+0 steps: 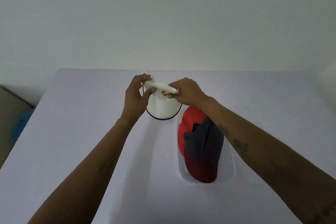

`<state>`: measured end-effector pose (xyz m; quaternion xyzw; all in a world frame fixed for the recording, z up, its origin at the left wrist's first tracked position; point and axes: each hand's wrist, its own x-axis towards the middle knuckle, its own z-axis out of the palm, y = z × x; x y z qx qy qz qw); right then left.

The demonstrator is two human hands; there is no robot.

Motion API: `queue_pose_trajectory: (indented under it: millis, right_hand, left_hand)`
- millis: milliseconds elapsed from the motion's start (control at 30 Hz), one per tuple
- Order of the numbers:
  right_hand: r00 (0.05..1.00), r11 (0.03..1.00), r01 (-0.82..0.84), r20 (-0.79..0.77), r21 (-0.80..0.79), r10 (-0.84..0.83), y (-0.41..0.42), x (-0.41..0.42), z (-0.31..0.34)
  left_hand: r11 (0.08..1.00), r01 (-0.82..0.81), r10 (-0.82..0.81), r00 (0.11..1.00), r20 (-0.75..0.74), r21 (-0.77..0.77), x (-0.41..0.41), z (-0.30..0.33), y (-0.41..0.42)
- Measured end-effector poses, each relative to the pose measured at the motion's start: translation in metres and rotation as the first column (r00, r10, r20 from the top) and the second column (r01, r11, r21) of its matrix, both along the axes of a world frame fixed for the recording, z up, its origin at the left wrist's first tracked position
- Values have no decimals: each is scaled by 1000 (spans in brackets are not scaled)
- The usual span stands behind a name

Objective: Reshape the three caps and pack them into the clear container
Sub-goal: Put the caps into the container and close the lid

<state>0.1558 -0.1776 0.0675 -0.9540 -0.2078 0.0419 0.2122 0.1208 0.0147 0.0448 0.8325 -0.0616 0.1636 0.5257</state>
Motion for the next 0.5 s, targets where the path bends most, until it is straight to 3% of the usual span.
queue_pose_trajectory:
  millis: [67, 133, 200, 333, 400, 500]
  right_hand:
    - [996, 997, 71, 56, 39, -73, -27, 10, 21]
    - [977, 981, 184, 99, 57, -189, -73, 10, 41]
    - [967, 974, 223, 120, 36, -226, -96, 10, 47]
    - [955, 957, 278, 126, -78, -267, -134, 3, 41]
    - [958, 957, 275, 117, -96, -263, -145, 1, 32]
    - [960, 965, 253, 138, -69, -242, -148, -3, 21]
  left_hand:
    - [995, -34, 32, 999, -21, -90, 13, 6, -19]
    - [985, -33, 6, 988, -155, -168, 22, 5, -56]
    - [994, 16, -47, 952, -303, -106, 26, -14, -73]
    - [961, 278, -232, 810, -538, 4, 22, -51, -120]
    - [939, 333, -213, 762, -611, 89, 20, -68, -137]
    - [954, 283, -153, 737, -658, 95, 19, -87, -151]
